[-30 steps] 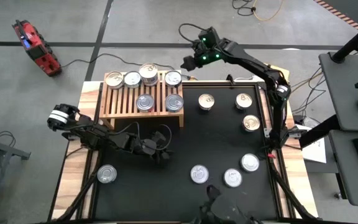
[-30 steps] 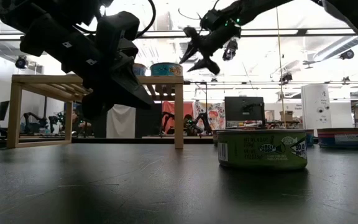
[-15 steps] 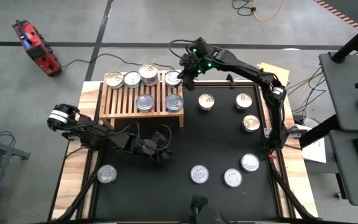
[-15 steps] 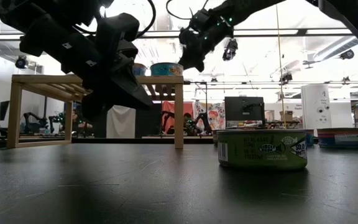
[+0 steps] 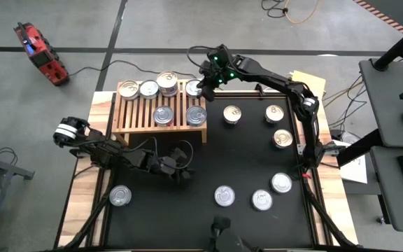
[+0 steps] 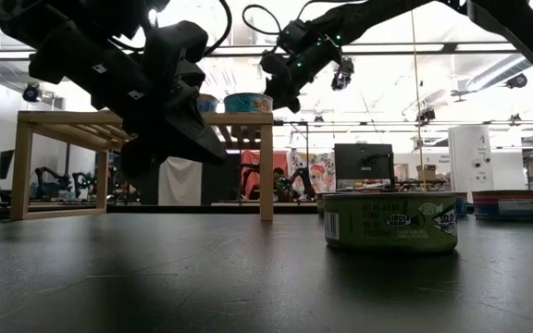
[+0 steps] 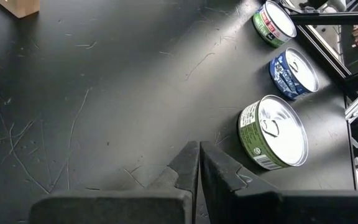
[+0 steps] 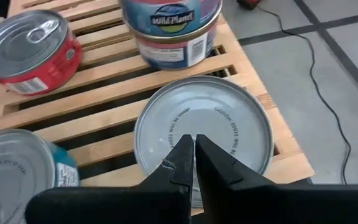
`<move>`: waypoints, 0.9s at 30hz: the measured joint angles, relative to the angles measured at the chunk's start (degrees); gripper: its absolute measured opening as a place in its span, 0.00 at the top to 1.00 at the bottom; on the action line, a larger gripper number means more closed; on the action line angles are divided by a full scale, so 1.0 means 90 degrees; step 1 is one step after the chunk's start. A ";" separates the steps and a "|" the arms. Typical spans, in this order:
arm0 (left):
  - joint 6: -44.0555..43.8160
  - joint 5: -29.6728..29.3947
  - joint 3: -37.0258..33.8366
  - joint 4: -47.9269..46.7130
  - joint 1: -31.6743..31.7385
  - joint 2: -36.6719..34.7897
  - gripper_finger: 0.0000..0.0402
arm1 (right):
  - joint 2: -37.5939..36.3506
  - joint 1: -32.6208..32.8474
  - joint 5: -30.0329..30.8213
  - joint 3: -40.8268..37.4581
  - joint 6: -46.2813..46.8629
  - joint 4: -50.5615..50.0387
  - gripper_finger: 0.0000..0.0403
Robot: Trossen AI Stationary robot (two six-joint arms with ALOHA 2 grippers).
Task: Stack canned seafood by type on shelf
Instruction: Put the top blue tuna can on the shelf
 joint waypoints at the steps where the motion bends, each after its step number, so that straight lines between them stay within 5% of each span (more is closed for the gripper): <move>1: 0.0000 0.0002 0.0000 -0.0005 0.0000 0.0000 1.00 | 0.0000 0.0000 0.0060 0.0000 0.0015 0.0069 0.98; 27: 0.0000 -0.0064 0.0000 -0.0019 0.0000 0.0000 1.00 | 0.0010 -0.0002 0.0082 -0.0702 0.0294 0.1137 0.98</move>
